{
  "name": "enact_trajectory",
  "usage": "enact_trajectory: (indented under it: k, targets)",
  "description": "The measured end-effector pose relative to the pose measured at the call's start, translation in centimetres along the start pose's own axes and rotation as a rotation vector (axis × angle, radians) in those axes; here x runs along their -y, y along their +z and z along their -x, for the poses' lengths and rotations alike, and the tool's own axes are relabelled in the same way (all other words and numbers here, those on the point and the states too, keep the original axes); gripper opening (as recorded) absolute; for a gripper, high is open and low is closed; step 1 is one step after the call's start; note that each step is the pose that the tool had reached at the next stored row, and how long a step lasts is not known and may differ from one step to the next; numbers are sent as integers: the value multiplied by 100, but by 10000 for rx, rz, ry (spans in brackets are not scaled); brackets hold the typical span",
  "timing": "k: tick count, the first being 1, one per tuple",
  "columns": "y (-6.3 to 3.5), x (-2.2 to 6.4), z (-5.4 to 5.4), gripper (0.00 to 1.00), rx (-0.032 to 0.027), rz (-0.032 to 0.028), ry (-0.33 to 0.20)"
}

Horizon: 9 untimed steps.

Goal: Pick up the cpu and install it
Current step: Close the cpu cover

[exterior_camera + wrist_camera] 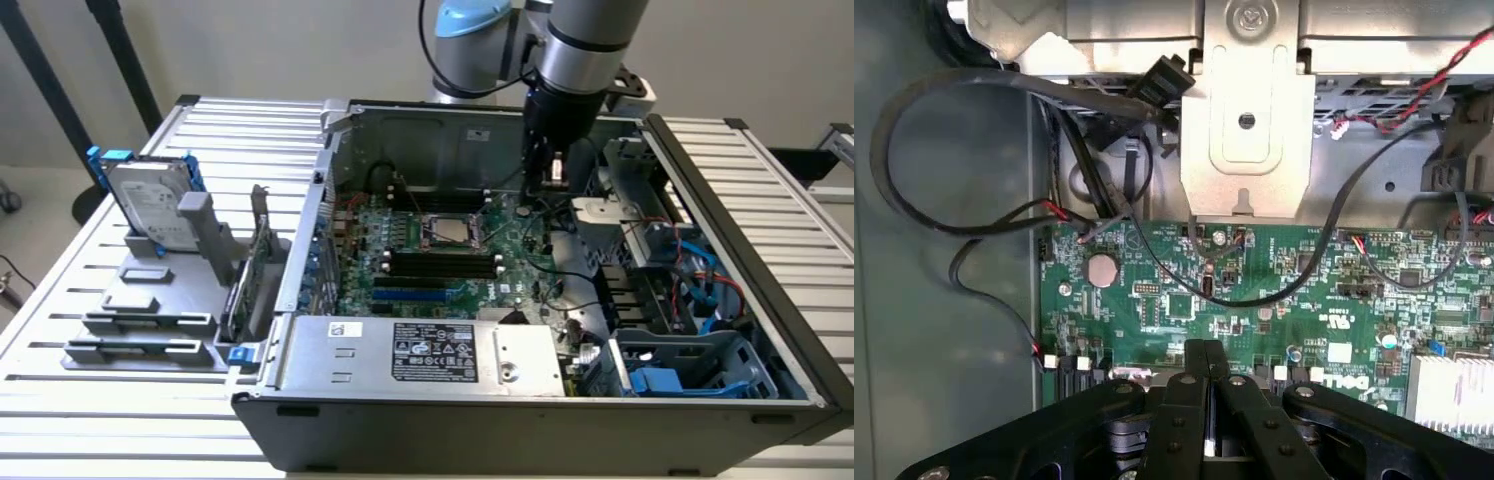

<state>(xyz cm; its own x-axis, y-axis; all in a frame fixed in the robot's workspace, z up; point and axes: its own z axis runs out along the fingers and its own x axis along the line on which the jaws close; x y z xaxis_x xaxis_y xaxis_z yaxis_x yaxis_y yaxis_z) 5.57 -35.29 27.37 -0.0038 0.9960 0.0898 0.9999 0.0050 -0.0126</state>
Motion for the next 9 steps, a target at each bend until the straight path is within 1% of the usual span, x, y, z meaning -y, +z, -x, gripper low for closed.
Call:
enact_trajectory:
  k: [1,2,9]
  targets:
    - [7,-10,-7,11,-38,0,-3]
    - [18,-14,-10,11,-57,1,-7]
    - [141,-19,-15,11,-65,-5,-59]
